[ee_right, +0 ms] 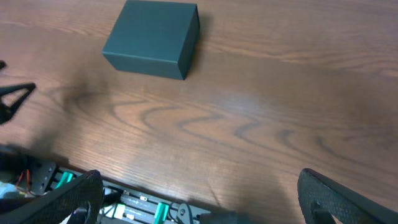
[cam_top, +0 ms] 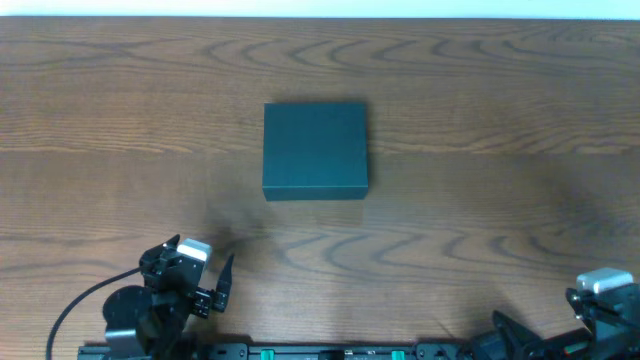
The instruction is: Pack container
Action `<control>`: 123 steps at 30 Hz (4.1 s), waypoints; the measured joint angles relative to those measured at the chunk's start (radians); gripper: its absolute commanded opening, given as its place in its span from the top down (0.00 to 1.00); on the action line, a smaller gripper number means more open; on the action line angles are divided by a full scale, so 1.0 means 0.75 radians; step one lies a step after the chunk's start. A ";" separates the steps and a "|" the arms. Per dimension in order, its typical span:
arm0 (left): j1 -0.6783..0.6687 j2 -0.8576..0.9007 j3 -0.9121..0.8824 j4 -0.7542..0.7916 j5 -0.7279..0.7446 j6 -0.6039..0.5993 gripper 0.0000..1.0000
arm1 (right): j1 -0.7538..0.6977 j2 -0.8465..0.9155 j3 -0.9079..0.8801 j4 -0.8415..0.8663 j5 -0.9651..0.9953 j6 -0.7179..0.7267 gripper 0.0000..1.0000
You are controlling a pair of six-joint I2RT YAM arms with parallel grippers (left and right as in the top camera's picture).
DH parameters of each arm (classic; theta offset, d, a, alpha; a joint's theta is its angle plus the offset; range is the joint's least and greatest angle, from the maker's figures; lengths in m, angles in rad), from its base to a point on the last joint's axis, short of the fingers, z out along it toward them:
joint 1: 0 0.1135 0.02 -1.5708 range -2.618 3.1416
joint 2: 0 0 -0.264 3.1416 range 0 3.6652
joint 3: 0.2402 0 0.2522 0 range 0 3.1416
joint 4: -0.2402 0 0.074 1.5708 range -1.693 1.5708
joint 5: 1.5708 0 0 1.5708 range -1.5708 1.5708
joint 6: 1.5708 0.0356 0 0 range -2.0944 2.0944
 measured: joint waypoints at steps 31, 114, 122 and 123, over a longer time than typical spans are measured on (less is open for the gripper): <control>-0.026 -0.008 -0.246 0.094 0.009 -0.096 0.04 | -0.001 0.000 -0.002 0.054 0.078 0.000 0.01; -0.026 -0.009 -0.247 0.096 0.008 -0.100 0.05 | -0.268 -0.828 -2.133 2.179 0.156 -0.377 0.01; -0.026 -0.009 -0.247 0.096 0.008 -0.100 0.05 | -0.268 -0.828 -2.133 2.179 0.155 -0.377 0.01; -0.026 -0.009 -0.247 0.096 0.008 -0.100 0.05 | -0.268 -0.828 -2.133 2.179 0.155 -0.377 0.01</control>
